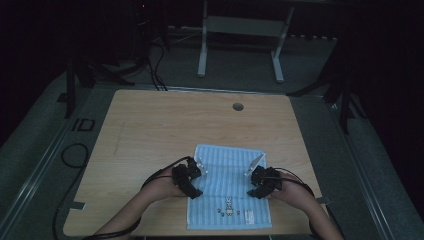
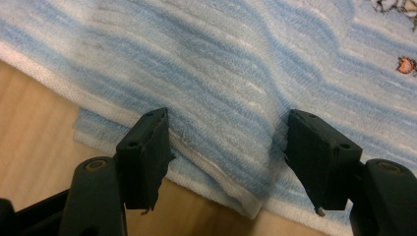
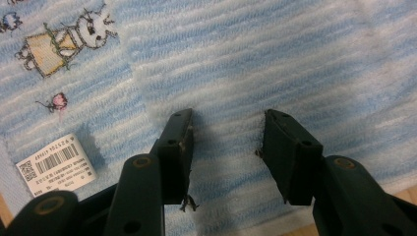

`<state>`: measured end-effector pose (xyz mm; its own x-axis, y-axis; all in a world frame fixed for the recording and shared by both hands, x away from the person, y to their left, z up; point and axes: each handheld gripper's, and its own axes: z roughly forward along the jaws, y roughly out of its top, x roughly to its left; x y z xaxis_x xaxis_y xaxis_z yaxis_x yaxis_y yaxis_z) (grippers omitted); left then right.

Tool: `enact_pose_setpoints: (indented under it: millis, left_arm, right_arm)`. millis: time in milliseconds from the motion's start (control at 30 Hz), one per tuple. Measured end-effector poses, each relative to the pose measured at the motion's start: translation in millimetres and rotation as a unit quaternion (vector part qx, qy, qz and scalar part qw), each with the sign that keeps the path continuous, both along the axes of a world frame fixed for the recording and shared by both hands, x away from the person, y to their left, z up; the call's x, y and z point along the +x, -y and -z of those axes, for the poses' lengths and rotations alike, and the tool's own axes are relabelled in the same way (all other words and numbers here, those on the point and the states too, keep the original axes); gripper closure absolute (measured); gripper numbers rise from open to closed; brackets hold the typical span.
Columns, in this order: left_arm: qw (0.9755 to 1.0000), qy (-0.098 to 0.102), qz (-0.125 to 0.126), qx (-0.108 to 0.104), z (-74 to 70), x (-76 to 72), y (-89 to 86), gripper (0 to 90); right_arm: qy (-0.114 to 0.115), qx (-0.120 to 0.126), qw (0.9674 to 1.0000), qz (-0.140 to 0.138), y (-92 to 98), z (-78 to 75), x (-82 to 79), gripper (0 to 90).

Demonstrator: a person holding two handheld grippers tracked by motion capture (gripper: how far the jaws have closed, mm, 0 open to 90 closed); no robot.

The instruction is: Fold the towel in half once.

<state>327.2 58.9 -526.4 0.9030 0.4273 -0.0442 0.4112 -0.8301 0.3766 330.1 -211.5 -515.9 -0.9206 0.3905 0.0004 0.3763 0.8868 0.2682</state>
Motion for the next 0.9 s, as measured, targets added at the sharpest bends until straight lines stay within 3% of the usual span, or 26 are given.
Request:
enact_pose_setpoints:
  millis: [300, 633, 700, 833, 867, 900]
  left_arm:
    - [0.9999, 0.002, 0.01, 0.009, -0.8, 16.3, 20.1, 33.9]
    - [0.9998, -0.001, 0.015, 0.015, -2.6, 21.9, 31.0, 33.9]
    - [0.9998, 0.001, 0.016, 0.011, -9.6, 22.6, 29.3, 33.9]
    - [0.9998, 0.016, 0.005, 0.014, -22.4, 28.3, 24.8, 34.0]
    - [0.9994, 0.027, -0.014, 0.015, -37.3, 42.9, 18.8, 34.2]
    - [0.9993, 0.027, -0.023, 0.011, -41.7, 48.7, 17.1, 34.3]
  right_arm:
    - [-0.002, -0.015, 0.9996, 0.023, 15.6, -1.1, 20.3, 52.3]
    - [-0.018, -0.003, 0.999, 0.041, 29.3, -1.9, 21.0, 51.4]
    - [-0.023, 0.007, 0.9989, 0.039, 32.0, -5.3, 21.3, 51.2]
    - [-0.005, 0.019, 0.9986, 0.049, 39.1, -17.8, 25.1, 51.4]
    - [0.014, 0.011, 0.9979, 0.062, 45.3, -31.1, 34.3, 52.6]
    - [0.018, 0.008, 0.9976, 0.067, 47.5, -35.8, 39.0, 52.8]
